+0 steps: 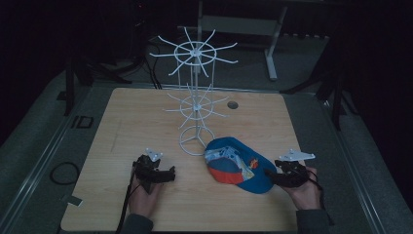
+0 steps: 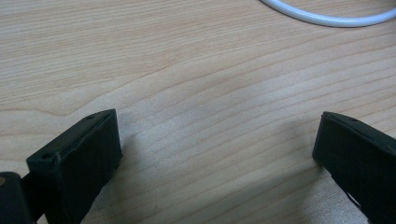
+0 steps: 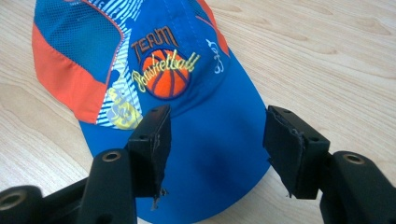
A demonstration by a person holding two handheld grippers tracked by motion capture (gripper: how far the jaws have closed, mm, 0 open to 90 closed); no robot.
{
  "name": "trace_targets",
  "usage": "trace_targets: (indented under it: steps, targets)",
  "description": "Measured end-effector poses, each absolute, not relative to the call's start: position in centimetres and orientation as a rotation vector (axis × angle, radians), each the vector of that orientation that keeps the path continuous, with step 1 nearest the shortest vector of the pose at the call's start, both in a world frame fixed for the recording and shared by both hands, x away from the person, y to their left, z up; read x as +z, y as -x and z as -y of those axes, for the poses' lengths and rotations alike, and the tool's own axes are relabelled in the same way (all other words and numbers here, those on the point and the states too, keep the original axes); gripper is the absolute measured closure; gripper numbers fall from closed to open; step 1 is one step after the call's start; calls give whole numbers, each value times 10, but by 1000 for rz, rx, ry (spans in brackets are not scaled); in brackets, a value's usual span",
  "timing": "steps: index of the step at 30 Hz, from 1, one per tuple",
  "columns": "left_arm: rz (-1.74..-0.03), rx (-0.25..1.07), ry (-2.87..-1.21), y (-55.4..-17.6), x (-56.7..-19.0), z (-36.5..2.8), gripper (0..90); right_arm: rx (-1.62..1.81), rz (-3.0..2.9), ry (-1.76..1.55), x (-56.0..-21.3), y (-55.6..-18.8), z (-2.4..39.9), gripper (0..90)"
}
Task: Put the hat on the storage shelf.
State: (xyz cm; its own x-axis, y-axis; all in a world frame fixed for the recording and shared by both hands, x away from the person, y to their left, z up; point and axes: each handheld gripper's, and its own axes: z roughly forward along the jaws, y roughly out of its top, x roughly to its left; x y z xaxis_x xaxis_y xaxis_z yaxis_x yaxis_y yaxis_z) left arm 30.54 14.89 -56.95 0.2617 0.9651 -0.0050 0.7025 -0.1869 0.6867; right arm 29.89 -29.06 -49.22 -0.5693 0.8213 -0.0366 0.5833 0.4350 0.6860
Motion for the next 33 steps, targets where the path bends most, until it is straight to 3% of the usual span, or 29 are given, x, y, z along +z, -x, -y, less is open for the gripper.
trace_targets:
  steps: [33]
  targets:
    - [-1505, 592, -1963, -306, -569, -149, 14, 903, -2484, -1080, -471, -331, 258, 364]
